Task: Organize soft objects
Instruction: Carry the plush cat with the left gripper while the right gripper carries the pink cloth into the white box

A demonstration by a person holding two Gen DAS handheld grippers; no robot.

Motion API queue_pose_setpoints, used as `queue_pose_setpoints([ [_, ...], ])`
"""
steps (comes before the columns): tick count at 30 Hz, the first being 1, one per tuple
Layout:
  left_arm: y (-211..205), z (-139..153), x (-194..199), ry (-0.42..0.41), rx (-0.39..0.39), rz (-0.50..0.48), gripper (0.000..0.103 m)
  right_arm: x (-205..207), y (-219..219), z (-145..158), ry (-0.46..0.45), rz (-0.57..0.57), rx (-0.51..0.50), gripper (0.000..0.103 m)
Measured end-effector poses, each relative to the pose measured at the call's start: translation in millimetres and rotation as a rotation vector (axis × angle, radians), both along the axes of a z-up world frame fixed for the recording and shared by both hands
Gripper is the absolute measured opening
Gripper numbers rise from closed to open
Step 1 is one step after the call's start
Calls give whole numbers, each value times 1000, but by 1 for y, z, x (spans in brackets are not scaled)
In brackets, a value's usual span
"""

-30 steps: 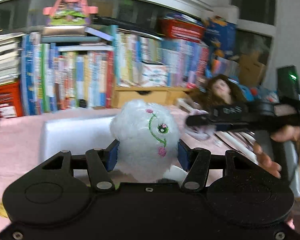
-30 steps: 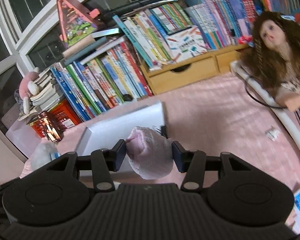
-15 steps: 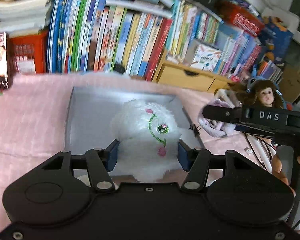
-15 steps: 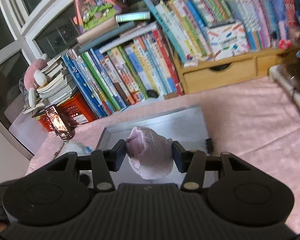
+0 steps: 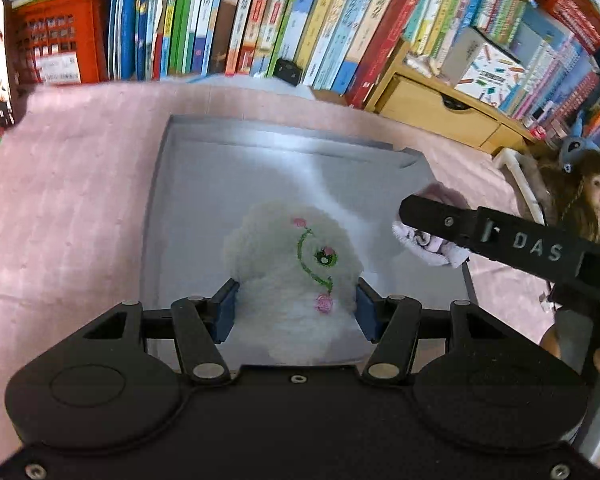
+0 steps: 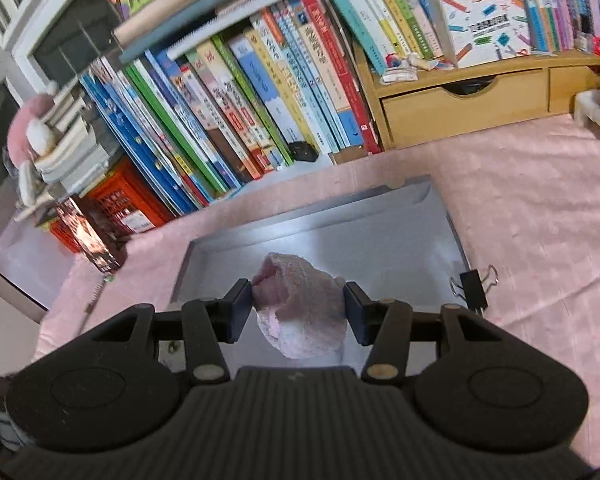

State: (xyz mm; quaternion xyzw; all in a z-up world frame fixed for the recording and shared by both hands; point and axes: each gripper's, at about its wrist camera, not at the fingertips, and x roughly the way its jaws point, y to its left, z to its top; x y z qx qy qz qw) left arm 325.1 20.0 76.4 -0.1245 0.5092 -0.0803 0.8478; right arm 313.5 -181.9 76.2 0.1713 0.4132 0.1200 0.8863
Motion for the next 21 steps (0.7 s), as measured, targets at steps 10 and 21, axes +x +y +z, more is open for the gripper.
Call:
queue_pose_setpoints([
  [10,2,-21,20,88,-22,13,56,22,6,-23,73,9,-34,55],
  [21,6,-37,31,139,-68,23,56,31,10,-40,117,29,-74,57],
])
